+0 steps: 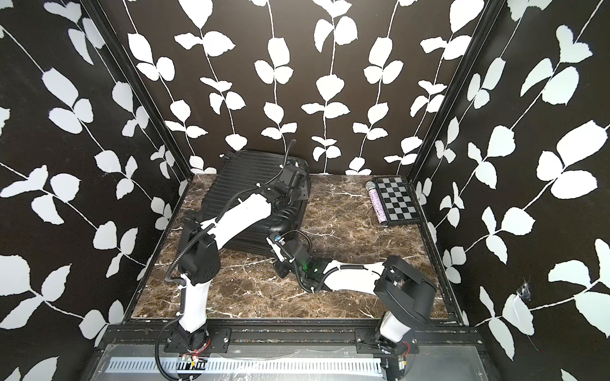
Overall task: Close the suitcase zippers
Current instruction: Zip the zipper on the suitcase.
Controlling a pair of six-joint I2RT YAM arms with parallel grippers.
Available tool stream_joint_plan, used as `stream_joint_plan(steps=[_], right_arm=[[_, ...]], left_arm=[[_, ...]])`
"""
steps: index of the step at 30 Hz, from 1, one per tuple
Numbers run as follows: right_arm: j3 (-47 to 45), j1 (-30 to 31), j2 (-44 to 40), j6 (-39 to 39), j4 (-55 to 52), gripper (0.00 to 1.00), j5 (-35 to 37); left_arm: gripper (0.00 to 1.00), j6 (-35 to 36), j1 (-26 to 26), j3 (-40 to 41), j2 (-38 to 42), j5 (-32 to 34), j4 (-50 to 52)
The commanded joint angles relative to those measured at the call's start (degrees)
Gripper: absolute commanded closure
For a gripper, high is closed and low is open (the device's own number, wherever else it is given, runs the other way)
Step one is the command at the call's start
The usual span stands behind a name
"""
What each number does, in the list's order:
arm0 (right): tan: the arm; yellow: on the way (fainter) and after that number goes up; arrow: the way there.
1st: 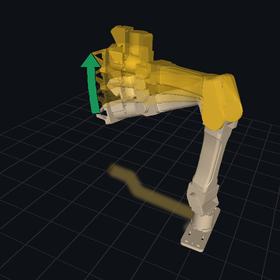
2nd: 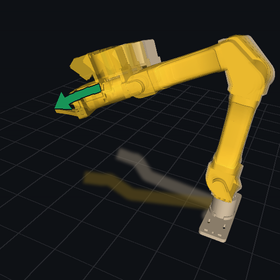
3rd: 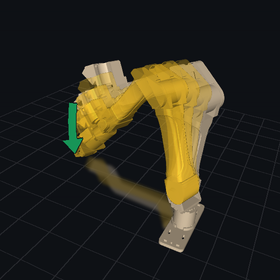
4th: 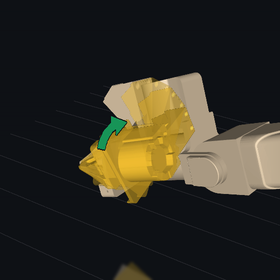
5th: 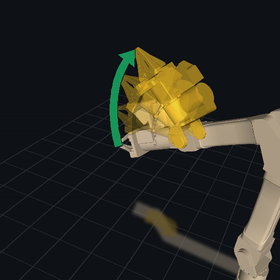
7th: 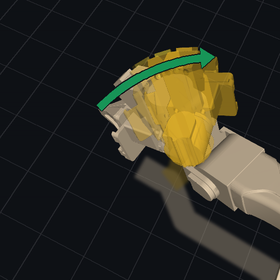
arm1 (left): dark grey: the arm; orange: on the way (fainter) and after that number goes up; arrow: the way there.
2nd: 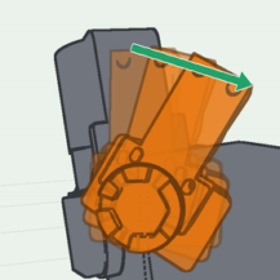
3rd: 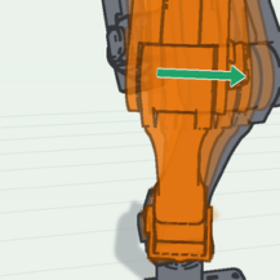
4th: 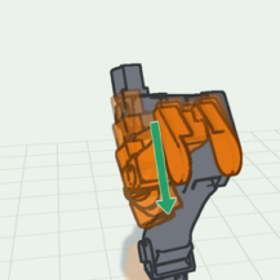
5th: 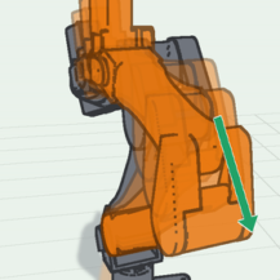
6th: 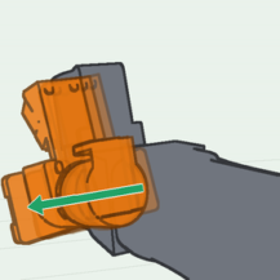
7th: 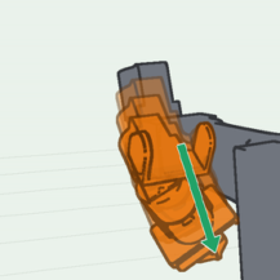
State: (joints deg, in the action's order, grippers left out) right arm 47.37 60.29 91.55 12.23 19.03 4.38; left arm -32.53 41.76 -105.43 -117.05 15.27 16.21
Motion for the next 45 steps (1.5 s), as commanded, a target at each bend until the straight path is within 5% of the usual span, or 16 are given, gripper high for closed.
stream_joint_plan(steps=[1,6,17,23,29,35,45], right_arm=[[-1.1,-0.1,-2.6,0.7,2.8,1.00,2.0],[-3.5,-2.4,-4.0,2.6,2.2,1.00,2.9],[-5.6,-5.3,-6.2,3.6,1.1,1.00,3.1],[-5.7,-5.7,-6.3,3.5,0.8,1.00,2.7],[-5.5,-6.3,-6.8,3.3,0.6,1.00,2.3],[-5.2,-6.6,-7.6,3.0,-0.3,1.00,2.1],[-5.2,-6.7,-8.0,3.0,-1.3,1.00,1.9]], left_arm=[[0.30,8.0,0.6,2.4,5.5,-6.1,-13.2],[0.11,23.0,0.4,-0.3,8.8,-11.3,-4.6],[0.08,31.9,-9.4,3.4,21.6,-16.5,10.1],[0.08,34.8,-14.7,10.4,32.3,-6.9,19.4],[0.08,29.1,-23.1,24.2,45.5,-1.5,22.7],[0.10,25.1,-26.1,30.1,51.5,10.3,31.1],[0.12,23.8,-41.9,37.7,50.3,-9.2,27.1]])
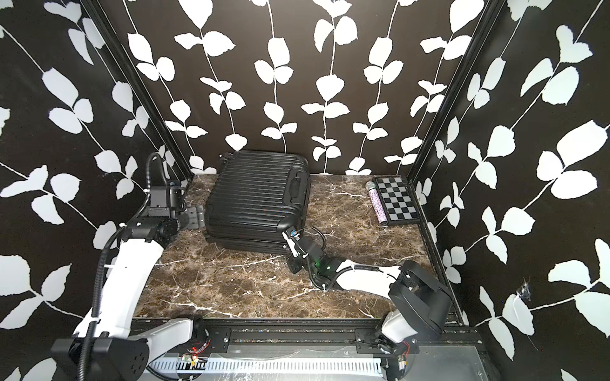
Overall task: Close the suitcase zippers
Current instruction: Zip the zipper on the suitcase.
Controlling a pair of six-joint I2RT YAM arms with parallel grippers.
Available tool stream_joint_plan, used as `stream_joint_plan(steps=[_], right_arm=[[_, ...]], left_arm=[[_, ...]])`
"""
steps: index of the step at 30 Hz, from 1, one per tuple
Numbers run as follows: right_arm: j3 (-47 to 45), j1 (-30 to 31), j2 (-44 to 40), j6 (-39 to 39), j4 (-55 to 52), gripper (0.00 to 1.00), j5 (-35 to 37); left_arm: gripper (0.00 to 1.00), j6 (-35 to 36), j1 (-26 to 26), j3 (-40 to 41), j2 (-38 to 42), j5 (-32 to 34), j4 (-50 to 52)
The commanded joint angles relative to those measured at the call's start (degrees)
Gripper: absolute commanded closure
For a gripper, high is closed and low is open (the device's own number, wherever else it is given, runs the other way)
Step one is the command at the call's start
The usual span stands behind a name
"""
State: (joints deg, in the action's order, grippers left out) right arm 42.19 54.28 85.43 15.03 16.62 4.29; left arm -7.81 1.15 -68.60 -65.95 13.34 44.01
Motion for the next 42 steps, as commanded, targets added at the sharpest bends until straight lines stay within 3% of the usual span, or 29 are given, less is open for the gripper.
stream_joint_plan(steps=[1,8,13,20,31,42], right_arm=[[0.0,-0.7,-1.9,0.3,1.0,1.00,2.0],[-0.1,-0.7,-1.9,0.5,0.9,1.00,2.1],[-0.1,-0.7,-1.7,0.5,0.9,1.00,2.1],[-0.2,-0.7,-2.2,0.3,0.8,1.00,2.6],[-0.3,-0.9,-3.2,0.2,-0.4,1.00,7.1],[-0.8,-4.2,-5.8,0.1,-4.2,1.00,12.5]], left_arm=[[0.13,-0.5,-1.5,1.1,-1.3,-8.9,-1.2],[0.22,1.2,-1.4,1.4,-4.2,-16.7,-2.8],[0.44,1.1,-1.5,2.1,-5.5,-20.4,-3.0],[0.49,0.3,-1.5,2.8,-5.9,-25.2,-1.7],[0.47,-1.6,-1.4,6.5,-3.4,-32.3,-0.7],[0.47,-9.1,-1.4,12.3,-0.5,-49.6,-6.9]])
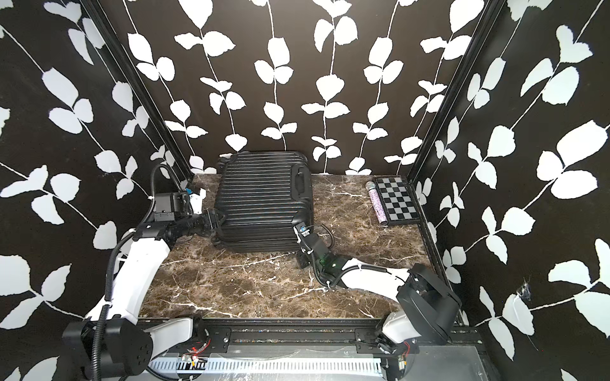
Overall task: Close the suitcase zippers
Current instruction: Zip the zipper on the suitcase.
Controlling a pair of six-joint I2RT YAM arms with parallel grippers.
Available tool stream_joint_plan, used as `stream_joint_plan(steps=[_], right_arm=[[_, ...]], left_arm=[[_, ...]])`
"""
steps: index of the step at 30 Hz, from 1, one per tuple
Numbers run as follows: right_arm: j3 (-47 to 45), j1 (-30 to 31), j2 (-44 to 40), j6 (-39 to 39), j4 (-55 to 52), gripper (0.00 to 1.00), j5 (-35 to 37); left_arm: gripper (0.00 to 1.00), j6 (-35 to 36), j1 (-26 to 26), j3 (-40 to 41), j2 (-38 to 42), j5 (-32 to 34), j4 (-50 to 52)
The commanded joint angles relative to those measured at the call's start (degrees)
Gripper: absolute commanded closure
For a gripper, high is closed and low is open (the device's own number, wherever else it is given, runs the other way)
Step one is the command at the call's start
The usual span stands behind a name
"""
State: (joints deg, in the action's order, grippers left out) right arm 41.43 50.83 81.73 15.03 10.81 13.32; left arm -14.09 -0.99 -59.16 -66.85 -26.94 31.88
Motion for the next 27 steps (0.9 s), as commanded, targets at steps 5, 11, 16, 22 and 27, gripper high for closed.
stream_joint_plan(steps=[5,11,16,22,27], right_arm=[[0.4,-2.3,-2.6,-2.7,-2.0,1.00,6.5],[-0.6,-5.2,-4.2,-4.5,-2.7,1.00,6.9],[-1.0,-7.9,-5.5,-6.0,-3.9,1.00,6.8],[-1.1,-10.3,-5.8,-6.4,-4.6,1.00,5.7],[-1.1,-11.8,-6.0,-6.2,-4.6,1.00,5.1]], left_arm=[[0.47,-5.4,1.7,5.4,3.9,-12.0,3.0],[0.46,-7.1,5.3,6.1,5.6,-11.8,1.7],[0.45,-9.1,9.6,6.2,4.4,-10.2,-1.0],[0.45,-11.3,13.5,5.9,2.9,-8.7,-4.1],[0.44,-11.6,15.9,4.4,1.5,-8.1,-4.4]])
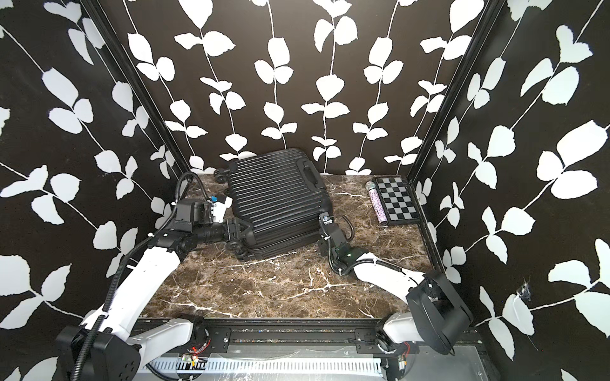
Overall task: Close the suitcase zippers
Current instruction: Zip the zipper on the suitcase.
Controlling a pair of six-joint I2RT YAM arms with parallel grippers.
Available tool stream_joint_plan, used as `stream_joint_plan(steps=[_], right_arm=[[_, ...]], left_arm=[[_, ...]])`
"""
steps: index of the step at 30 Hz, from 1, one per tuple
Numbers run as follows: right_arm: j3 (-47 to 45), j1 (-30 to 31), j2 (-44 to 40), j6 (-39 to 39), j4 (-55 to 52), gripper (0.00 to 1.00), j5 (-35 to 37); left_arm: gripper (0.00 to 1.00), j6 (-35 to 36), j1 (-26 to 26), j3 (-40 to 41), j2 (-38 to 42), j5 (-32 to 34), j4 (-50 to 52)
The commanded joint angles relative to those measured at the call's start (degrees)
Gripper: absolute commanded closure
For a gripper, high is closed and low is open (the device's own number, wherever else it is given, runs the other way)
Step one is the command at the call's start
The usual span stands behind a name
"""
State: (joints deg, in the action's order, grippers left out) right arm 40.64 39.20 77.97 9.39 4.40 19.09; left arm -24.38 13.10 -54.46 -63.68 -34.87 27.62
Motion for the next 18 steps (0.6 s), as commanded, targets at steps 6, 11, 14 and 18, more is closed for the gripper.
stream_joint_plan(steps=[6,11,14,18], right_arm=[[-0.3,-1.7,-2.2,-0.3,1.2,1.00,-0.5],[-0.2,-2.8,-2.2,-0.2,0.9,1.00,-0.8],[-0.1,-3.4,-2.1,-0.3,1.0,1.00,-1.1],[0.1,-4.3,-2.1,-0.5,0.7,1.00,-1.7]], left_arm=[[0.43,-1.2,3.1,-1.1,-2.5,-0.1,0.0],[0.39,-1.0,4.3,-1.9,-2.4,2.7,0.3],[0.38,-1.5,5.3,-2.1,-2.6,3.8,-0.2],[0.35,-0.9,7.2,-3.2,-3.5,4.8,-0.4]])
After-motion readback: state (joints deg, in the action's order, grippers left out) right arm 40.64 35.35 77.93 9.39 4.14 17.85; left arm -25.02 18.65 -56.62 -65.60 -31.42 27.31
